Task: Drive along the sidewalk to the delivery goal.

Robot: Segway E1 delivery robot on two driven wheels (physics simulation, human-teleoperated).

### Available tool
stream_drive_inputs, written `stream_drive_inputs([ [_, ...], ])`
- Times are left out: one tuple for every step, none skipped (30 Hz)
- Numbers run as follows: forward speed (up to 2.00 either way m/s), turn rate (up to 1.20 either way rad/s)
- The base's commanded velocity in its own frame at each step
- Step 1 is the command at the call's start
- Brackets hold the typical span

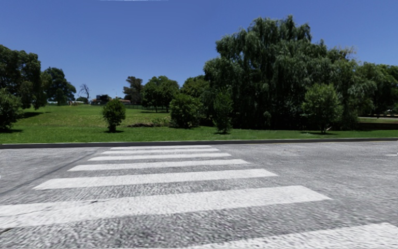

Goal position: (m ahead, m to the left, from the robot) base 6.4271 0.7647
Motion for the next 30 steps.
stream_drive_inputs([
  [1.31, 0.38],
  [1.31, 0.38],
  [1.31, 0.38],
  [1.31, 0.38],
  [1.31, 0.38],
  [1.31, 0.38],
  [1.31, 0.38],
  [1.31, 0.38],
  [1.31, 0.38],
  [1.31, 0.38],
  [1.31, 0.37],
  [1.31, 0.37],
  [1.31, 0.37],
  [1.31, 0.36],
  [1.31, 0.36],
  [1.31, 0.36],
  [1.31, 0.36],
  [1.31, 0.36],
  [1.31, 0.36],
  [1.31, 0.36],
  [1.31, 0.36],
  [1.31, 0.36],
  [1.31, 0.29],
  [1.31, 0.0],
  [1.31, 0.0],
  [1.31, 0.0],
  [1.31, 0.0],
  [1.31, 0.0],
  [1.31, 0.0],
  [1.31, 0.0],
])
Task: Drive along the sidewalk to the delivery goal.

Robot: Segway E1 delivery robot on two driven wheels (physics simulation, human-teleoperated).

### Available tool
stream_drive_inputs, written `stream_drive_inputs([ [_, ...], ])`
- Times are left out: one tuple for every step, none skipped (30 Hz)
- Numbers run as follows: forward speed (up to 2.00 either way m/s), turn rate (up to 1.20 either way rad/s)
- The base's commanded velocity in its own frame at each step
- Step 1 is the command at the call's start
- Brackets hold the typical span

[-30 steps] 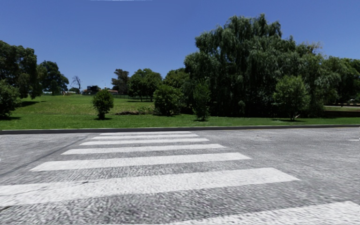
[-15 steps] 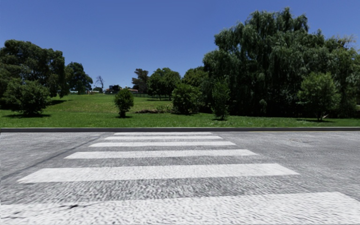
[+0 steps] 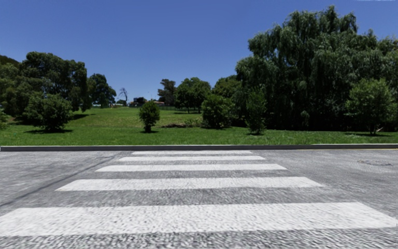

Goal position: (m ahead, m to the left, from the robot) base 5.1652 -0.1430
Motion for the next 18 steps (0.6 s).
stream_drive_inputs([
  [1.31, 0.0],
  [1.31, 0.0],
  [1.31, 0.0],
  [1.31, 0.0],
  [1.31, 0.0],
  [1.31, 0.0],
  [1.31, 0.0],
  [1.31, 0.0],
  [1.31, 0.0],
  [1.31, 0.0],
  [1.31, 0.0],
  [1.31, 0.0],
  [1.31, 0.0],
  [1.31, 0.0],
  [1.31, 0.0],
  [1.4, 0.0],
  [1.4, 0.0],
  [2.0, 0.0],
])
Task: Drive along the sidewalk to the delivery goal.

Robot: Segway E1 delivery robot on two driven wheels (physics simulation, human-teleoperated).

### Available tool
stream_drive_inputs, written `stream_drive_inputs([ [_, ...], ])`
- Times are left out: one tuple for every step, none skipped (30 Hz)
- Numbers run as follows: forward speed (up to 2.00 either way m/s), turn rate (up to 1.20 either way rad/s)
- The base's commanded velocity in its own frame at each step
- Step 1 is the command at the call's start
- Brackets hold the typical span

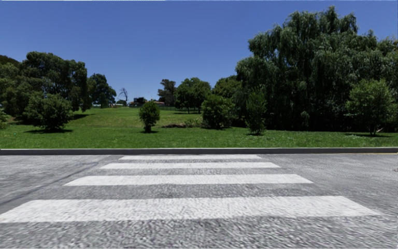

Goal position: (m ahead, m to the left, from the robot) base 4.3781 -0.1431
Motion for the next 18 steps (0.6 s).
stream_drive_inputs([
  [2.0, 0.0],
  [2.0, 0.0],
  [2.0, 0.0],
  [2.0, 0.0],
  [2.0, 0.0],
  [2.0, 0.0],
  [2.0, 0.0],
  [2.0, 0.0],
  [2.0, 0.0],
  [2.0, 0.0],
  [2.0, 0.0],
  [2.0, 0.0],
  [2.0, 0.0],
  [2.0, 0.0],
  [2.0, 0.0],
  [2.0, 0.0],
  [2.0, 0.0],
  [2.0, 0.0],
])
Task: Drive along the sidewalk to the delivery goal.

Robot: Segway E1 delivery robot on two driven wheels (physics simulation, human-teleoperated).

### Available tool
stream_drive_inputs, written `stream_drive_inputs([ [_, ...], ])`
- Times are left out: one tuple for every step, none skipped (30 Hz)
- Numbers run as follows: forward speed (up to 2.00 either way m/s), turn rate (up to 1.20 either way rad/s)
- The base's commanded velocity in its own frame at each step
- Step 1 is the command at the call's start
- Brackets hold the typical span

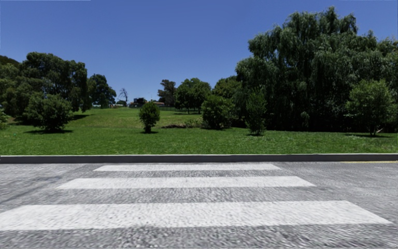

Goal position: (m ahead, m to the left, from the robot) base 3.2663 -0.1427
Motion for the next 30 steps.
stream_drive_inputs([
  [2.0, 0.0],
  [2.0, 0.0],
  [2.0, 0.0],
  [2.0, 0.0],
  [2.0, 0.0],
  [2.0, 0.0],
  [2.0, 0.0],
  [2.0, 0.0],
  [2.0, 0.0],
  [2.0, 0.0],
  [2.0, 0.0],
  [2.0, 0.0],
  [2.0, 0.0],
  [2.0, -0.03],
  [2.0, -0.03],
  [2.0, -0.26],
  [2.0, -0.35],
  [1.98, -0.38],
  [1.98, -0.38],
  [1.77, -0.39],
  [1.61, -0.39],
  [1.56, -0.39],
  [1.54, -0.39],
  [1.54, -0.39],
  [1.54, -0.39],
  [1.52, -0.39],
  [1.48, -0.39],
  [1.48, -0.39],
  [1.41, -0.39],
  [1.38, -0.39],
])
